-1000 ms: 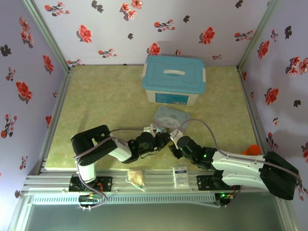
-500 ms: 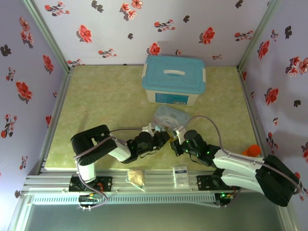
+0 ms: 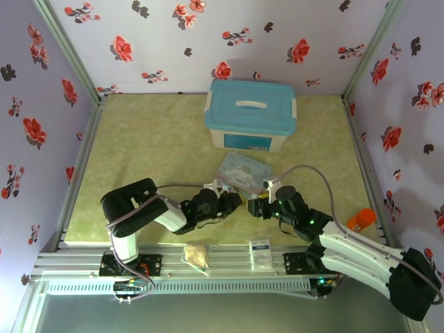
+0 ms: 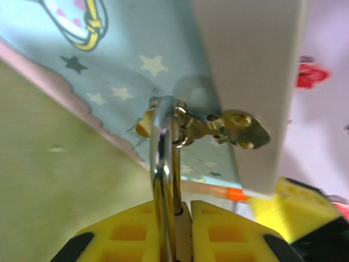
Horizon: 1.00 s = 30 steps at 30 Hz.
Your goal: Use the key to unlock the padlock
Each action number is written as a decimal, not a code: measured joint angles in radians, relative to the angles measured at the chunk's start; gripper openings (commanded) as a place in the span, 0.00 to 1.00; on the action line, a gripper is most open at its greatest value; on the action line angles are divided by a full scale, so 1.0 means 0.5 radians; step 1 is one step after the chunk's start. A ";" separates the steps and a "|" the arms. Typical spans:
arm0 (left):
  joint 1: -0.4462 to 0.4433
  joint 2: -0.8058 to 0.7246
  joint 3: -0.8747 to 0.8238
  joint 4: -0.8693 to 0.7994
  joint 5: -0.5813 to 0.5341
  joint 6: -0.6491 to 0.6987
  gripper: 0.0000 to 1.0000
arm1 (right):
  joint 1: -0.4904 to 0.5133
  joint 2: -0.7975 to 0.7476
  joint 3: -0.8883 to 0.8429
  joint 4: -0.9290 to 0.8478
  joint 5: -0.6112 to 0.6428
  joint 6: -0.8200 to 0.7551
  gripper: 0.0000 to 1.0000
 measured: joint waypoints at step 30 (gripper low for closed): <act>0.104 -0.369 0.747 -2.426 -0.227 1.183 0.26 | 0.000 0.590 0.253 -0.088 0.413 0.314 0.49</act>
